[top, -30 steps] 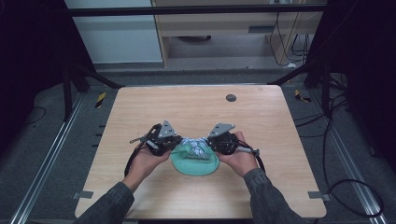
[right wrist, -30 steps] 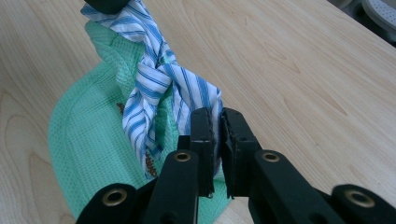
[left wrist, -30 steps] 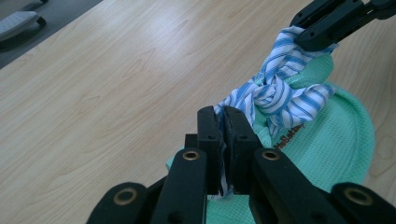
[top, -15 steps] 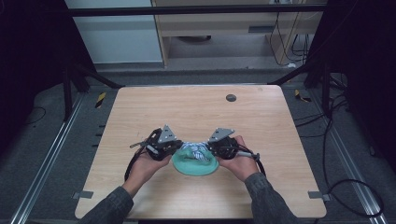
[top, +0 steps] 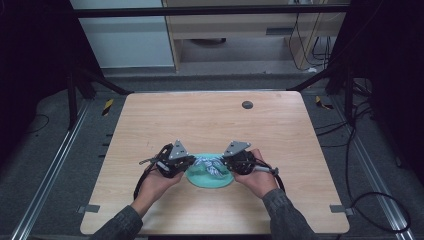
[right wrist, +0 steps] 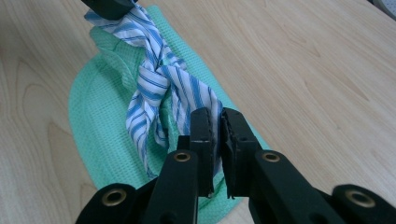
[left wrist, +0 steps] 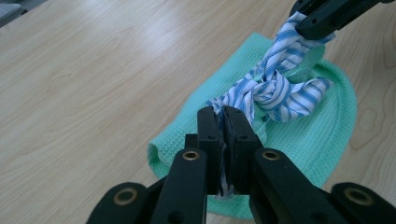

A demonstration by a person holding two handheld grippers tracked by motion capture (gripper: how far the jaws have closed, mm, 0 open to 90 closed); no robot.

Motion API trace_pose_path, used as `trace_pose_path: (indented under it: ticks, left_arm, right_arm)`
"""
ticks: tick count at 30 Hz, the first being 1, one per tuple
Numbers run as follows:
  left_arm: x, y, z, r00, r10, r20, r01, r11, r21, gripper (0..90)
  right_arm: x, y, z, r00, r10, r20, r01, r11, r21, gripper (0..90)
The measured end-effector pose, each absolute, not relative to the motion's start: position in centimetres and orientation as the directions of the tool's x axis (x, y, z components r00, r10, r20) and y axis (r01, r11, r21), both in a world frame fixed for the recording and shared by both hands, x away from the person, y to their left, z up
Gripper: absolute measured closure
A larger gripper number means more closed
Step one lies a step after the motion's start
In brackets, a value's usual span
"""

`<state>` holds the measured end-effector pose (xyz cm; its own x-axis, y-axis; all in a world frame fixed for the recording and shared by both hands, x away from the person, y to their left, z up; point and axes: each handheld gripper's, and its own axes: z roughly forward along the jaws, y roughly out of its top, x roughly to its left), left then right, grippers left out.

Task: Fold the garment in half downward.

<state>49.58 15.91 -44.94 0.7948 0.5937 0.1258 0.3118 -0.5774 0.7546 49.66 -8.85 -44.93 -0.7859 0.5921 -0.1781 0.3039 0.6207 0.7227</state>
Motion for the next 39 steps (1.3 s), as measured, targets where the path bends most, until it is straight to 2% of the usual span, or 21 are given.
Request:
trace_pose_path:
  ticks: [22, 39]
  left_arm:
    - [46.8, 16.4, -47.4, 0.815, 0.571, 0.097, 0.310, -0.571, 0.760, 86.0]
    - [44.8, 16.5, -48.7, 0.832, 0.546, 0.101, 0.291, -0.583, 0.758, 86.5]
  right_arm:
    - [46.5, -9.0, -46.2, -0.811, 0.557, -0.179, 0.286, 0.644, 0.710, 82.2]
    - [44.6, -9.5, -47.3, -0.830, 0.534, -0.163, 0.282, 0.652, 0.704, 84.7]
